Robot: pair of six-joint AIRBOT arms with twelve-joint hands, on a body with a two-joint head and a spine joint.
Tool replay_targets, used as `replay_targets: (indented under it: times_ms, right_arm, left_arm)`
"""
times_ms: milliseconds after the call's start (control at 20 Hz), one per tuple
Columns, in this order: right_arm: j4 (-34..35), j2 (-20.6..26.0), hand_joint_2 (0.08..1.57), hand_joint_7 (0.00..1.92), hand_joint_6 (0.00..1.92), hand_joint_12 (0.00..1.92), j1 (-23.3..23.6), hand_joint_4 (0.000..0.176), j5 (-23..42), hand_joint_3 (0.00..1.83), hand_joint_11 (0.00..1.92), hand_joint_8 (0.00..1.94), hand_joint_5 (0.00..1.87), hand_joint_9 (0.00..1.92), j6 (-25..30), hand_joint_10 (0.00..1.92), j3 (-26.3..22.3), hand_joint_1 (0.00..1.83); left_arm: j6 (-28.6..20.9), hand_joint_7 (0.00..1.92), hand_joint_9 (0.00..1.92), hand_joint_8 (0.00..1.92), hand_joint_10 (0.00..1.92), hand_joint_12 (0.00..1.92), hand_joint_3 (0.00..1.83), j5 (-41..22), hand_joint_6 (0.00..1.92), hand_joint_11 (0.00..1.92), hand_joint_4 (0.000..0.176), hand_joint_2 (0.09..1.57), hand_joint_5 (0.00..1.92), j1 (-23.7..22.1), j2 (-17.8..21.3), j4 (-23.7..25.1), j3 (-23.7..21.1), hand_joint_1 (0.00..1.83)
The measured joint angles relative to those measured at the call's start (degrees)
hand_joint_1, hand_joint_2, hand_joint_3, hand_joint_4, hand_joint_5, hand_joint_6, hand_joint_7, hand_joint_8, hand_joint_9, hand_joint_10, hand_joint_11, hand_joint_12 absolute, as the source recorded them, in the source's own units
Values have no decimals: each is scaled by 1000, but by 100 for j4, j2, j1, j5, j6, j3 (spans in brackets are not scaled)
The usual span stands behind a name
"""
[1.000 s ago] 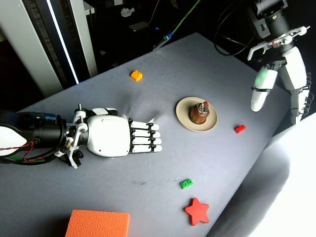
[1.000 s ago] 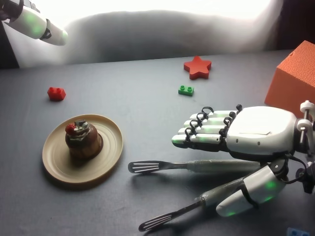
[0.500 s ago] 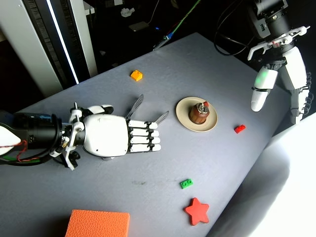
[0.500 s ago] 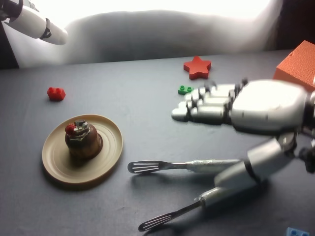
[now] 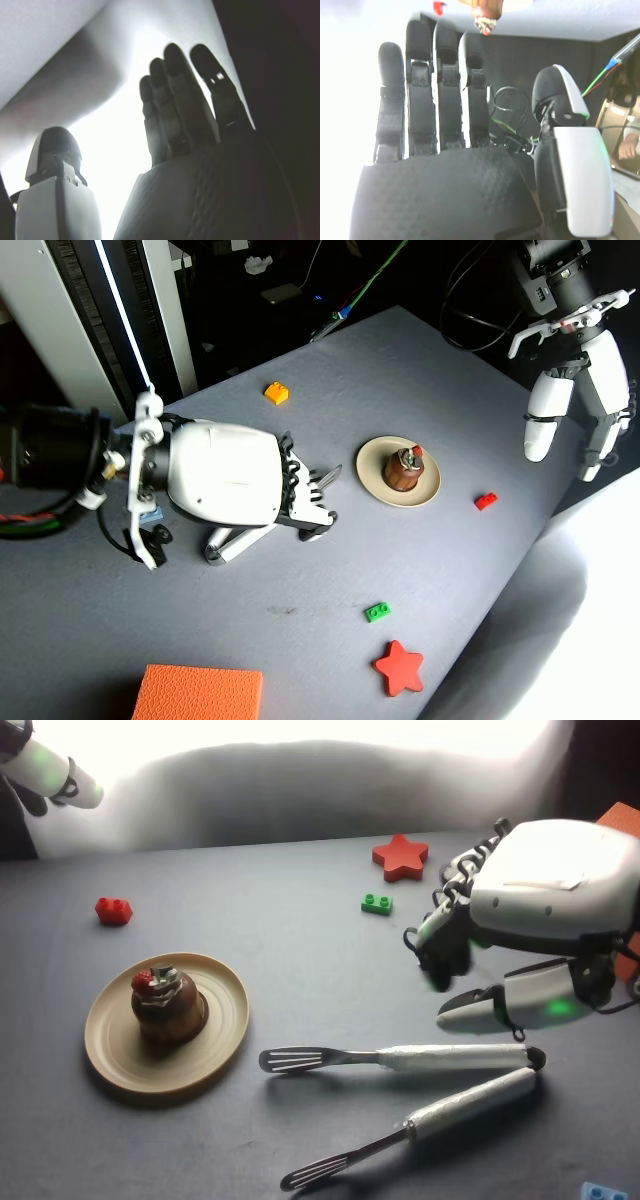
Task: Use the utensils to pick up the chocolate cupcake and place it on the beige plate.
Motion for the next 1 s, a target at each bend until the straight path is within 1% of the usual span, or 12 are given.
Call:
replay_targets:
  times_ms: [50,100,150,200,300,400,450,500,550,600,650,1000]
  right_arm:
    - [37,22,1188,884,1687,1919,2,0,-15,1,1061,1760,645,965,-37,1895,-22,565]
    - [37,24,1174,952,1779,1921,2,0,-13,0,1206,1882,700,1098,-44,1916,-31,607]
    - [33,22,1151,1092,1893,1921,0,0,-22,0,1359,1929,860,1254,-50,1920,-42,669]
    - [28,22,1153,1272,1915,1921,0,0,-24,0,1524,1939,1063,1404,-50,1921,-46,706]
    - [35,22,1225,1388,1921,1921,0,0,-20,13,1688,1941,1183,1551,-66,1921,-46,694]
    - [33,20,1254,1415,1921,1921,0,0,-24,15,1714,1941,1180,1594,-120,1921,-46,726]
    - [37,13,1269,1419,1921,1921,0,0,-20,17,1715,1941,1190,1594,-186,1921,-44,716]
    - [37,2,1271,1411,1921,1921,0,0,-17,11,1701,1941,1179,1576,-203,1921,-46,743]
    - [33,-2,1275,1407,1921,1921,0,0,-17,9,1684,1941,1169,1558,-203,1921,-46,753]
    - [33,-4,1276,1406,1921,1921,0,0,-9,7,1677,1941,1173,1552,-210,1921,-57,765]
    - [37,-4,1299,1402,1921,1921,0,0,20,14,1670,1941,1176,1537,-210,1921,-57,743]
    - [33,-13,1276,1331,1921,1921,0,0,114,0,1586,1941,1147,1460,-271,1921,-57,834]
  left_arm:
    - [0,857,809,1207,1416,1558,3,-4,1476,720,0,1191,730,-4,0,-2,-50,658]
    - [2,838,827,1496,1661,1740,1,-24,1670,758,0,1186,722,-4,0,-39,-55,706]
    - [7,832,874,1814,1869,1885,0,-20,1829,859,0,1184,774,-4,2,-42,-79,766]
    - [52,938,1011,1900,1911,1914,5,-15,1903,1015,0,1205,904,-35,2,-26,-76,757]
    - [66,1180,1237,1920,1921,1921,7,-24,1920,1243,0,1248,1147,-63,0,-13,-46,723]
    - [81,1340,1398,1921,1921,1921,0,7,1921,1413,0,1234,1241,-63,0,0,-48,828]
    - [81,1356,1422,1921,1921,1921,1,4,1921,1457,35,1222,1259,-63,0,-13,-50,860]
    - [81,1354,1414,1921,1921,1921,0,2,1921,1464,114,1221,1258,-63,-2,-9,-55,889]
    - [81,1371,1427,1921,1921,1921,0,-4,1921,1475,164,1238,1265,-63,-2,-7,-52,879]
    - [87,1372,1432,1921,1921,1921,0,-7,1921,1475,174,1240,1267,-63,-2,-9,-48,872]
    - [151,1368,1432,1921,1921,1921,0,-7,1921,1475,176,1239,1267,-72,0,-7,-46,882]
    - [188,1336,1383,1921,1921,1921,0,-28,1921,1427,176,1232,1240,-129,-107,-4,188,872]
